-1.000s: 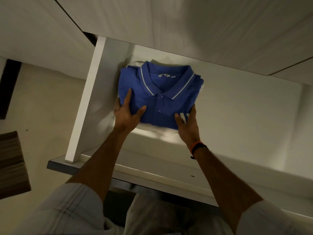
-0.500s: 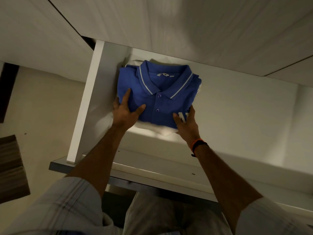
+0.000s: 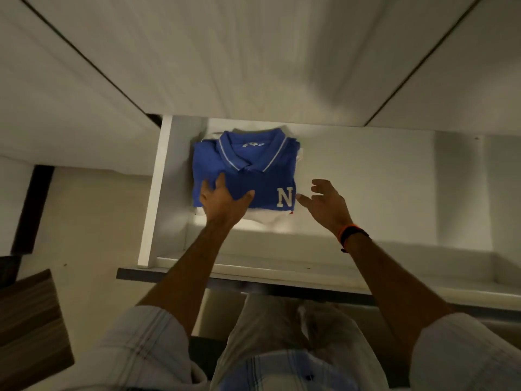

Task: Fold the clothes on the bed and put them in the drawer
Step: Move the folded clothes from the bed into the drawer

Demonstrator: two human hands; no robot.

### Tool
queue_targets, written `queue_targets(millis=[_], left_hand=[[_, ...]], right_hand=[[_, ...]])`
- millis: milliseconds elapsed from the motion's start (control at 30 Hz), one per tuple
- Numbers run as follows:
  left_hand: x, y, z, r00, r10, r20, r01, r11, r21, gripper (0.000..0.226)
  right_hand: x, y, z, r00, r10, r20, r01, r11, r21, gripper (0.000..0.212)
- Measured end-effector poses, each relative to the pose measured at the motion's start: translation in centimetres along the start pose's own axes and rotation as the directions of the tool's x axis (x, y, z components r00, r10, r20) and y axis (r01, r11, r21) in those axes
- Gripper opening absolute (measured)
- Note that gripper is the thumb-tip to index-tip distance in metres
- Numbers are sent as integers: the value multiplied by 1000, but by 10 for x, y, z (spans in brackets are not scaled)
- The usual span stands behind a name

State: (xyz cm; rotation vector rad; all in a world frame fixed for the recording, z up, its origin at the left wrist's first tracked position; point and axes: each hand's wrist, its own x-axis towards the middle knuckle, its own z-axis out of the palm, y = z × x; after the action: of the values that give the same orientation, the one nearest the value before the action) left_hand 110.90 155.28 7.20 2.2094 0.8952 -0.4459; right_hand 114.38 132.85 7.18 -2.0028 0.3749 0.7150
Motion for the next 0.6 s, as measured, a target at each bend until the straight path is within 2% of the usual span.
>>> queue_targets(millis=[67, 167, 200, 267, 367, 467, 567, 600], left_hand=[[-25, 25, 7, 994, 67, 90, -61, 996, -62, 90], [-37, 46, 31, 977, 124, 172, -100, 984, -145, 105], [-50, 64, 36, 966, 155, 205, -119, 977, -177, 99], [-96, 104, 38, 940, 216, 263, -158, 962, -222, 64], [-144, 137, 67, 908, 243, 342, -180, 962, -205, 62], [-201, 165, 108, 843, 324, 430, -261, 945, -199, 56], [-263, 186, 150, 738, 387, 553, -354, 919, -171, 55], [-291, 195, 173, 681, 425, 596, -421, 894, -155, 55]], right_hand=[[-25, 1, -27, 999, -18, -43, 19, 999, 40, 58], [-59, 10, -62, 990, -57, -127, 68, 994, 83, 53], [-74, 16, -78, 983, -68, -170, 87, 991, 103, 52], [-101, 32, -106, 967, -80, -243, 116, 984, 135, 50], [-143, 65, -143, 931, -72, -357, 146, 972, 184, 46], [-196, 113, -181, 871, -17, -491, 160, 955, 249, 44], [-247, 164, -210, 793, 85, -603, 141, 937, 318, 42], [-270, 188, -224, 743, 149, -653, 137, 921, 366, 39]])
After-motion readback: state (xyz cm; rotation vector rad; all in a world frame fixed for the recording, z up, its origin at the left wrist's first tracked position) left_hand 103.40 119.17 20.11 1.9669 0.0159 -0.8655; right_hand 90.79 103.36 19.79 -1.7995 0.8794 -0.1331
